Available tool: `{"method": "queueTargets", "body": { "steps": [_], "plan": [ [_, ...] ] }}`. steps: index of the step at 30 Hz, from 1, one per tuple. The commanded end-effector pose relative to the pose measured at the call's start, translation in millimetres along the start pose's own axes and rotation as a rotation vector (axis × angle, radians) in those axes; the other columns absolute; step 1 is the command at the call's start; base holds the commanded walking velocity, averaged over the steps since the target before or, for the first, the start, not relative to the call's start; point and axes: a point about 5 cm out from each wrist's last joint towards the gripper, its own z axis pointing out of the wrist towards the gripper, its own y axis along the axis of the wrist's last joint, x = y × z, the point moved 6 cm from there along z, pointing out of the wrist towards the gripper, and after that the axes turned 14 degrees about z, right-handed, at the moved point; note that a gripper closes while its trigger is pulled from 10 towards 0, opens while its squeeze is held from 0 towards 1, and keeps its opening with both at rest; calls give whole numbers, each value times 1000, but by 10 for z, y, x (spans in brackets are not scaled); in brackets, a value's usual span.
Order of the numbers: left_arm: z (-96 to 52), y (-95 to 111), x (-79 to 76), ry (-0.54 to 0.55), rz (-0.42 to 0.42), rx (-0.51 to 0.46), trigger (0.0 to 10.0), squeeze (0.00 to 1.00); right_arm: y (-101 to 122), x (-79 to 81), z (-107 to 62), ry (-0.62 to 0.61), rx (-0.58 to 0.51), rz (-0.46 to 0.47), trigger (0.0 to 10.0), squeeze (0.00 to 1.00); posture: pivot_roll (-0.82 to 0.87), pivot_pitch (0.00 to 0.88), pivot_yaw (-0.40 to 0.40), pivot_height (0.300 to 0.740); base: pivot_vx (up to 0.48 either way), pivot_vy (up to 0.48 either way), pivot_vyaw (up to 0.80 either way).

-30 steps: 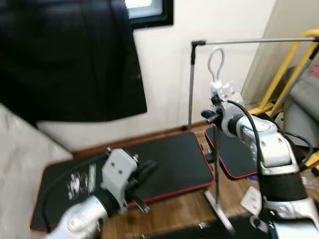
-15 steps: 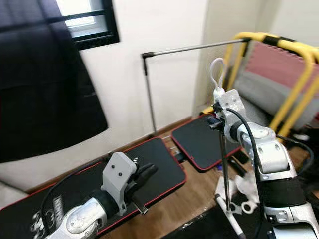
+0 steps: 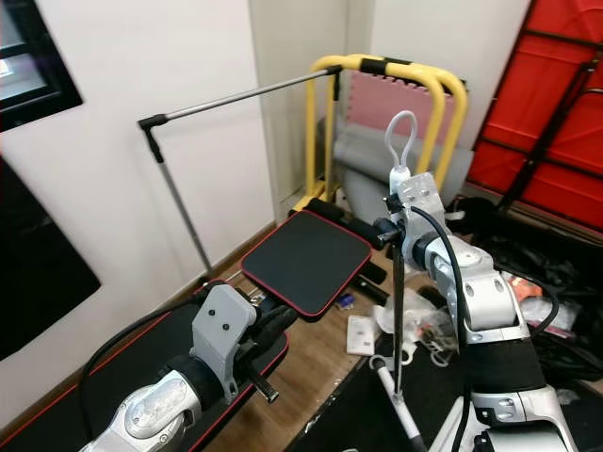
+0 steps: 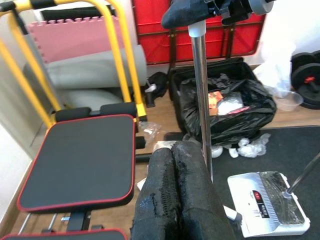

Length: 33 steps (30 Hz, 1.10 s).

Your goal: Sweep floor

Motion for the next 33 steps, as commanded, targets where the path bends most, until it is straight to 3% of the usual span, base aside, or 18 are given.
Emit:
{"method": "queueTargets", "body": {
  "steps": [1, 8, 10, 13, 33],
  "plan": [
    [-7, 2, -52, -55, -8, -17, 10000, 0, 180, 19, -2, 2, -77, 11, 10000, 0, -73, 28, -68, 740, 0, 0, -800],
    [-4, 9, 30, -3, -40, -23, 10000, 0, 192, 107, -2, 29, -98, 27, 10000, 0, -76, 26, -67, 740, 0, 0, -800],
    [-3, 1, 114, 49, -64, -24, 10000, 0, 191, 241, -15, 66, -122, 40, 10000, 0, -74, 8, -68, 740, 0, 0, -800],
    [1, -7, 153, 75, -72, -24, 10000, 0, 191, 297, -16, 79, -134, 46, 10000, 0, -73, 3, -68, 740, 0, 0, -800],
    [3, 3, 346, 187, -107, -36, 10000, 0, 302, 313, 3, 76, -205, 30, 10000, 0, -75, 7, -72, 740, 0, 0, -800]
  ]
}}
